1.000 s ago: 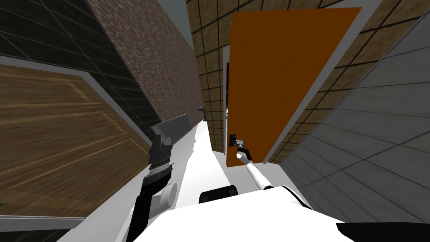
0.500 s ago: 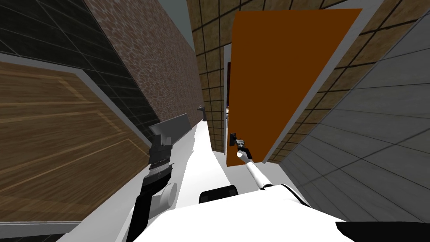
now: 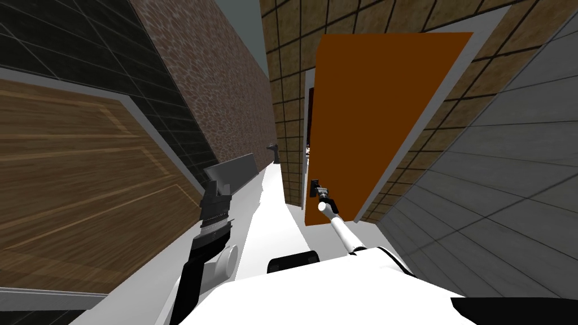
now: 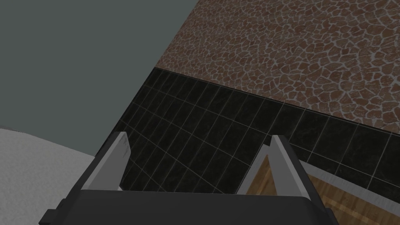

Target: Pull the door open

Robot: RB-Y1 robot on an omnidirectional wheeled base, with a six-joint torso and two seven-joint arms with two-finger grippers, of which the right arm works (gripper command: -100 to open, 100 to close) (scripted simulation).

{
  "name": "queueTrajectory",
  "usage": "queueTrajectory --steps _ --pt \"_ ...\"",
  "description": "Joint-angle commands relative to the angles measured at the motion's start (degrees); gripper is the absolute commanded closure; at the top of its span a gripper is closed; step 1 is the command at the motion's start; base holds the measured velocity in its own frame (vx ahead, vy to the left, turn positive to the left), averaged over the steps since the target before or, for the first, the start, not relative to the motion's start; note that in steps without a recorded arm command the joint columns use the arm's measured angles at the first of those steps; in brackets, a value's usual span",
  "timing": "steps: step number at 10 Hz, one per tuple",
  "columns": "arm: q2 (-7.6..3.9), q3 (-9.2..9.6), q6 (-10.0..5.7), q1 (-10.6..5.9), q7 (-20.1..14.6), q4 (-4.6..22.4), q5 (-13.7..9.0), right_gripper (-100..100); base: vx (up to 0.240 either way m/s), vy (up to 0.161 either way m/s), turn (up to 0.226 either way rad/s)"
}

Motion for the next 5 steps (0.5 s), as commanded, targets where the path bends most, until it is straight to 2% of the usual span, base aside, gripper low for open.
queueTrajectory --steps 1,2,4,5 --pt "0.12 0.12 0.04 -0.07 0.00 -0.05 0.03 100 0.000 0.000 0.000" --pt "0.24 1.80 0.02 0.70 -0.55 -1.14 0.45 -100 -0.063 -0.006 -0.050" --pt "0.46 3.67 0.05 1.43 -1.12 -2.32 0.91 -100 -0.099 -0.036 -0.071" --pt "0.46 3.67 0.05 1.43 -1.12 -2.32 0.91 -100 -0.069 -0.035 -0.015"
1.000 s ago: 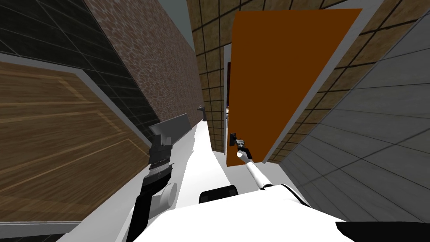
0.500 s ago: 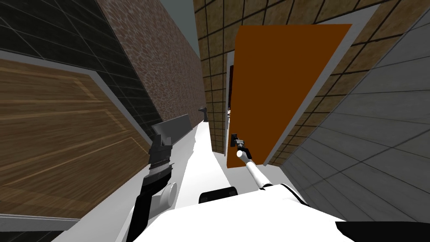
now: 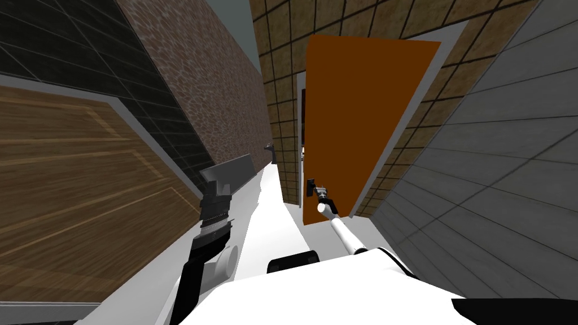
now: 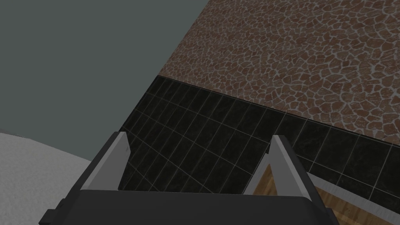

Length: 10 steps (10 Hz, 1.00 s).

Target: Pull the door open

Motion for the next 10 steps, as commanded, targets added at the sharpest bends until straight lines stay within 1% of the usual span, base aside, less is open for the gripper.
queueTrajectory --steps 1,3,7,9,10 --pt "1.23 1.55 1.19 0.98 0.18 -1.86 0.26 -100 -0.055 -0.035 -0.024" --pt "1.52 3.98 1.22 1.94 -0.57 -3.41 0.87 -100 -0.086 -0.044 -0.024" --pt "1.52 3.98 1.22 1.94 -0.57 -3.41 0.87 -100 -0.022 -0.008 0.002" --pt "1.83 6.56 1.25 2.95 -1.36 -5.04 1.51 -100 -0.035 -0.040 -0.032" --pt "1.83 6.56 1.25 2.95 -1.36 -5.04 1.51 -100 -0.057 -0.054 0.001"
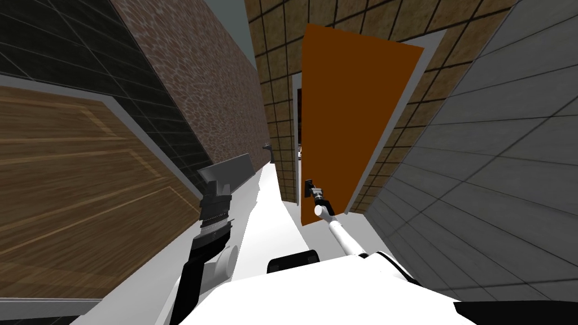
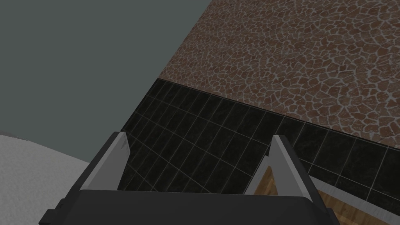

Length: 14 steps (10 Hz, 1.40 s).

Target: Pull the door open

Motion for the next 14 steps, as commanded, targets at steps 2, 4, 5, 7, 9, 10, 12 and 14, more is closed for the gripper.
queueTrajectory --steps 2,4,5,7,9,10,12,14 --pt "0.97 2.47 0.78 1.11 -0.43 -1.54 0.52 -100 -0.057 -0.040 -0.020" --pt "1.27 4.96 0.82 2.09 -1.20 -3.12 1.14 -100 -0.042 -0.073 -0.035" --pt "1.41 6.12 0.83 2.54 -1.56 -3.86 1.43 -100 -0.048 -0.105 -0.016" --pt "1.54 7.20 0.84 2.97 -1.89 -4.54 1.70 -100 -0.034 -0.055 -0.014" --pt "1.66 8.14 0.86 3.33 -2.18 -5.14 1.93 -100 -0.031 -0.065 -0.013" --pt "1.76 8.95 0.87 3.65 -2.43 -5.65 2.13 -100 -0.022 -0.047 0.005" --pt "1.90 10.14 0.88 4.12 -2.79 -6.40 2.43 -100 -0.015 -0.066 -0.014" --pt "0.84 9.06 -0.25 3.69 -3.02 -5.47 2.30 -100 -0.004 -0.046 -0.020"
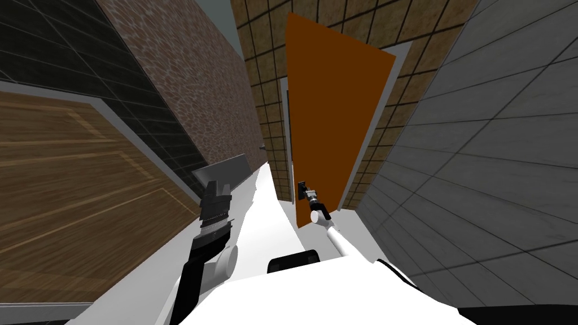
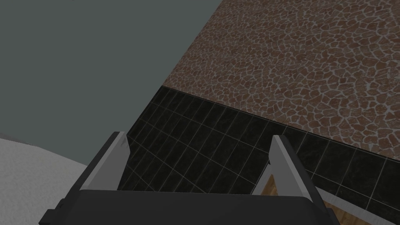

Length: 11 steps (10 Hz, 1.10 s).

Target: Pull the door open

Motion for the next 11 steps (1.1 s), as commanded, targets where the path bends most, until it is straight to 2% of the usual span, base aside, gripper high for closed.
queueTrajectory --steps 1,4,5,6,11 --pt "-1.87 -0.87 0.55 -0.09 -1.53 0.22 -0.87 -100 0.018 0.063 0.005" --pt "-4.57 -2.12 1.34 -0.23 -3.72 0.53 -2.11 -100 0.036 0.140 0.055" --pt "-4.80 -2.82 0.77 0.07 -3.22 0.82 -2.05 -100 0.024 0.036 -0.044" --pt "-4.80 -2.82 0.77 0.07 -3.22 0.82 -2.05 100 0.004 -0.019 0.006" --pt "-4.80 -2.82 0.77 0.07 -3.22 0.82 -2.05 100 -0.004 -0.005 0.006"
